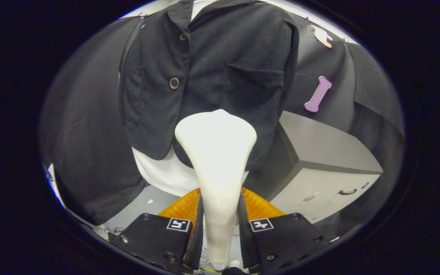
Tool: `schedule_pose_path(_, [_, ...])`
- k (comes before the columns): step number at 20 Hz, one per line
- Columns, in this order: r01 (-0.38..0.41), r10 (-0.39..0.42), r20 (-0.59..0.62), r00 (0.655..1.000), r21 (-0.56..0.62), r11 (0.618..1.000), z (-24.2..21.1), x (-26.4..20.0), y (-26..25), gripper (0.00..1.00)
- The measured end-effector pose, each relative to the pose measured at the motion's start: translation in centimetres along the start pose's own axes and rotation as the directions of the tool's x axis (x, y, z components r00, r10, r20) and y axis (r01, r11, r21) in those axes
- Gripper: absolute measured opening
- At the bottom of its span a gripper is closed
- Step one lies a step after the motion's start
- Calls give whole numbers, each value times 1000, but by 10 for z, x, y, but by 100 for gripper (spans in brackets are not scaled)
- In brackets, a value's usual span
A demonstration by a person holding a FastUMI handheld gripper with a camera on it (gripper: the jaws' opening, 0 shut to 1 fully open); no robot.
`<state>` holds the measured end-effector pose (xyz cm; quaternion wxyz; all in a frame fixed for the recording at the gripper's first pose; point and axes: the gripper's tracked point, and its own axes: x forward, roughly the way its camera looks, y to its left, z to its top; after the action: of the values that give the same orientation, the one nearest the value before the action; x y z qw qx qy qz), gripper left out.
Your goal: Iron the clothes twice with a garment steamer, once on the left side and once on the right side.
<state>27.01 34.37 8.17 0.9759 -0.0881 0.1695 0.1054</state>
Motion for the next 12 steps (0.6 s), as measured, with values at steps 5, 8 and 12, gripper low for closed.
schedule_pose_path(5, [-3,3,89,996,6,1000,53,-50,-5,43])
schedule_pose_path(8, [-12,10,164,986,11,1000,96,-80,1,43])
schedule_pose_path(12, [-46,43,260,965,7,999,158,-119,24,43])
